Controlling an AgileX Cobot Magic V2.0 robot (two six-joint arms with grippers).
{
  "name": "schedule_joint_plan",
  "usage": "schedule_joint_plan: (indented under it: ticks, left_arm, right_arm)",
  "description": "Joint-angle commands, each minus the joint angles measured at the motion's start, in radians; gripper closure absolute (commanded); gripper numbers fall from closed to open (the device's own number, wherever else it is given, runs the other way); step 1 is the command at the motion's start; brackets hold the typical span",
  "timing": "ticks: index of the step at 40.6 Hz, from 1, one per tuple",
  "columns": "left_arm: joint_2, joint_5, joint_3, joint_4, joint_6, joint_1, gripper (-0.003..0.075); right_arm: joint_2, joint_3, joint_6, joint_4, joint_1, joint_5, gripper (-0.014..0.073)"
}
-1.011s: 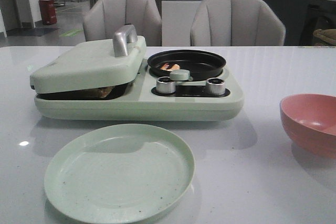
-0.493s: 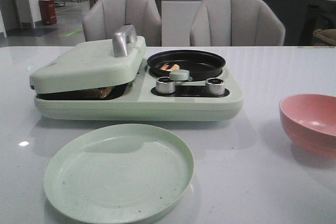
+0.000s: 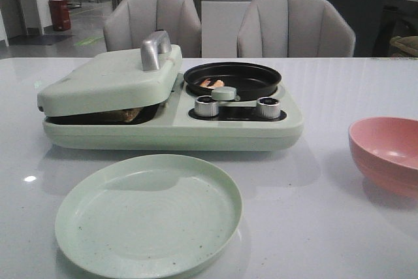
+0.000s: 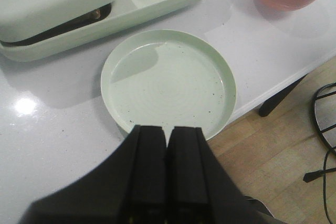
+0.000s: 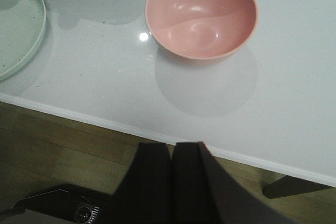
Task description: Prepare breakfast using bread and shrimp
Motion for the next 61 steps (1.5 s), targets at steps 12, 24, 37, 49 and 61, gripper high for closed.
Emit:
schedule_joint_plan:
  ticks: [12, 24, 37, 49, 61]
  left_arm:
    - [-0.003, 0.076, -0.028, 0.389, -0.326, 0.085, 0.0619]
    - [-0.003, 0.098, -0.028, 0.379, -0.326, 0.085, 0.0619]
    - [-0.101, 0.055, -0.004, 0.387, -0.326, 0.184, 0.0619]
    - [-0.423, -0.407, 0.286, 0.231, -0.091, 0.427, 0.0619]
    - [-0.629, -0.587, 0.557, 0.204, -0.091, 0.583, 0.0619]
  right_arm:
    - [0.008, -0.024, 0.002, 0.014, 0.001, -0.079, 0.0559]
    - [0.008, -0.024, 0.002, 0.014, 0.001, -0.079, 0.0559]
    - [0.008, -0.024, 0.002, 0.014, 0.001, -0.079, 0.0559]
    - [0.008, -0.024, 0.002, 0.014, 0.001, -0.079, 0.0559]
    - [0.008, -0.024, 0.002, 0.014, 0.001, -0.079, 0.0559]
